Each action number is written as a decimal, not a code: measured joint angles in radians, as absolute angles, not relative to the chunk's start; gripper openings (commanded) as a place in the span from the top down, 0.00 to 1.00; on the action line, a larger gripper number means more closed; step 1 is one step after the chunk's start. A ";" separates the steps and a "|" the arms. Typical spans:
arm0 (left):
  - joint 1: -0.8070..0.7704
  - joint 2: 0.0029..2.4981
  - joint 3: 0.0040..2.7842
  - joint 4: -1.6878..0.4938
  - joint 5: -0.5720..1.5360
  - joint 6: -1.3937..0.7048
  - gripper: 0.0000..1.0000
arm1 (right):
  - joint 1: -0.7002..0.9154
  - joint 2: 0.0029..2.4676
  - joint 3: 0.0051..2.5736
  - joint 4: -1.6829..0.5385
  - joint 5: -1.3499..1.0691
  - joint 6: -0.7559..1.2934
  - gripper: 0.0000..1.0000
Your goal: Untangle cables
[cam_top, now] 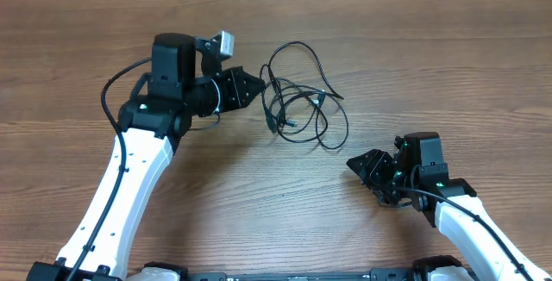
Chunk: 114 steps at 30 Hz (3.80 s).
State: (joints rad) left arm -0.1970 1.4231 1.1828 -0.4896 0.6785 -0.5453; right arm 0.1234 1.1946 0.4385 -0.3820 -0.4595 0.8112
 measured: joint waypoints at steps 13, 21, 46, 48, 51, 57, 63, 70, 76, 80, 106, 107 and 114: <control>-0.200 1.425 1.184 -0.692 0.050 -0.435 0.23 | 0.123 1.195 0.439 -0.382 -0.455 0.797 0.39; -0.204 1.451 1.184 -0.674 0.088 -0.426 0.37 | 0.123 1.195 0.439 -0.382 -0.455 0.792 0.39; -0.255 1.923 1.185 -0.406 0.301 -0.585 0.78 | 0.123 1.195 0.439 -0.382 -0.455 0.788 0.39; -0.255 1.936 1.184 -0.387 0.305 -0.601 0.92 | 0.123 1.195 0.439 -0.382 -0.456 0.788 0.39; -0.255 1.936 1.185 -0.336 0.322 -0.605 0.96 | 0.123 1.195 0.439 -0.382 -0.455 0.788 0.39; -0.234 1.932 1.193 -0.344 0.428 -0.604 0.96 | 0.123 1.195 0.439 -0.382 -0.455 0.786 0.39; -0.187 1.815 1.210 -0.370 0.597 -0.604 0.96 | 0.123 1.195 0.439 -0.382 -0.455 0.785 0.39; -0.169 1.679 1.240 -0.355 0.871 -0.627 0.96 | 0.123 1.195 0.439 -0.383 -0.455 0.785 0.39; -0.169 1.681 1.240 -0.360 0.933 -0.643 0.96 | 0.123 1.195 0.439 -0.386 -0.455 0.785 0.39; -0.160 1.681 1.240 -0.378 0.872 -0.579 0.96 | 0.123 1.195 0.439 -0.387 -0.455 0.785 0.39; -0.059 1.677 1.244 -0.593 0.338 -0.332 0.06 | 0.123 1.195 0.439 -0.385 -0.438 0.785 0.39; -0.082 1.677 1.244 -0.588 0.348 -0.318 0.05 | 0.123 1.195 0.439 -0.385 -0.437 0.785 0.39; -0.287 1.677 1.245 -0.543 0.387 -0.235 0.00 | 0.123 1.195 0.439 -0.386 -0.438 0.785 0.39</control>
State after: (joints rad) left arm -0.2874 1.6772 1.2446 -0.5430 0.3866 -0.2352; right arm 0.1230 1.1946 0.4385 -0.3862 -0.4377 0.7845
